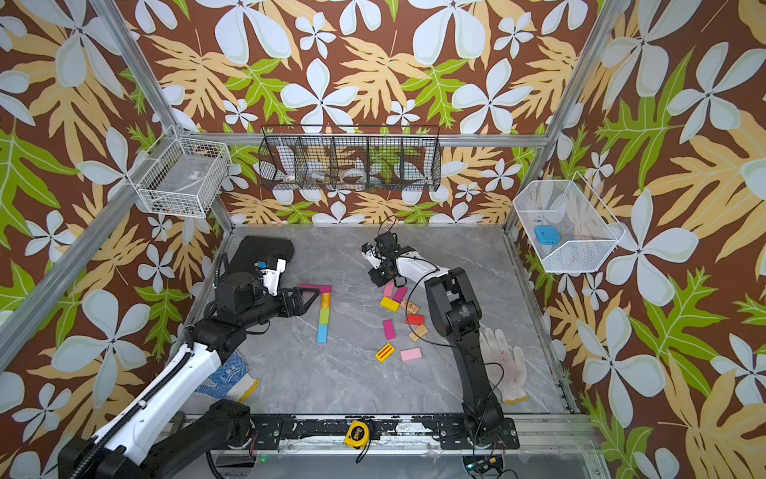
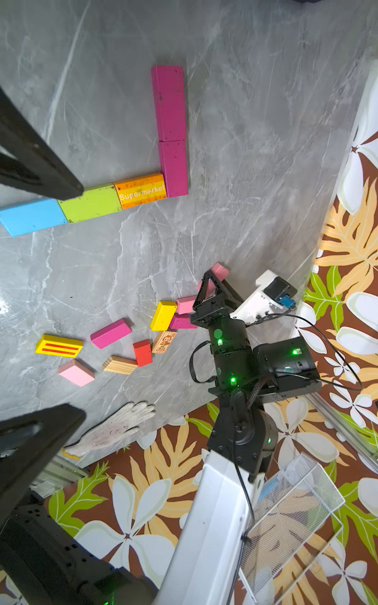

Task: Assemble the number 7 with building blocks
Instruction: Move the building block to the center of the board.

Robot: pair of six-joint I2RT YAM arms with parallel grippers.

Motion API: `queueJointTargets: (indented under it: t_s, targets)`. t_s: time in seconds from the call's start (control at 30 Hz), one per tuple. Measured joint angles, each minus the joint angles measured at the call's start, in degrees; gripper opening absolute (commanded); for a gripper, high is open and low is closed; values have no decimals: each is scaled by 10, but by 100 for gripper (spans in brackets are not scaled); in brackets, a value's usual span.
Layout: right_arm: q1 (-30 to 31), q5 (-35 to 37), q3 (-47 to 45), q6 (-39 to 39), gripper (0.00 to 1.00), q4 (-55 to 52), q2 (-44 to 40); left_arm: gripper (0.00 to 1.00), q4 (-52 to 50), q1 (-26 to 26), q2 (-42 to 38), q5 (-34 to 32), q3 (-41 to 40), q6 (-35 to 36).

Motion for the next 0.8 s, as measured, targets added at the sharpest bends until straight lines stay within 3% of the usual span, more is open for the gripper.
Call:
queueJointTargets:
  t_s: [0.33,0.8]
  targets:
    - [20,-53,-73,-96,24,0,-56,100,-54,0,-26,9,10,51]
    - [60,-99,11,-281,24,-47,-10,100,-60,0,-51,-6,5,54]
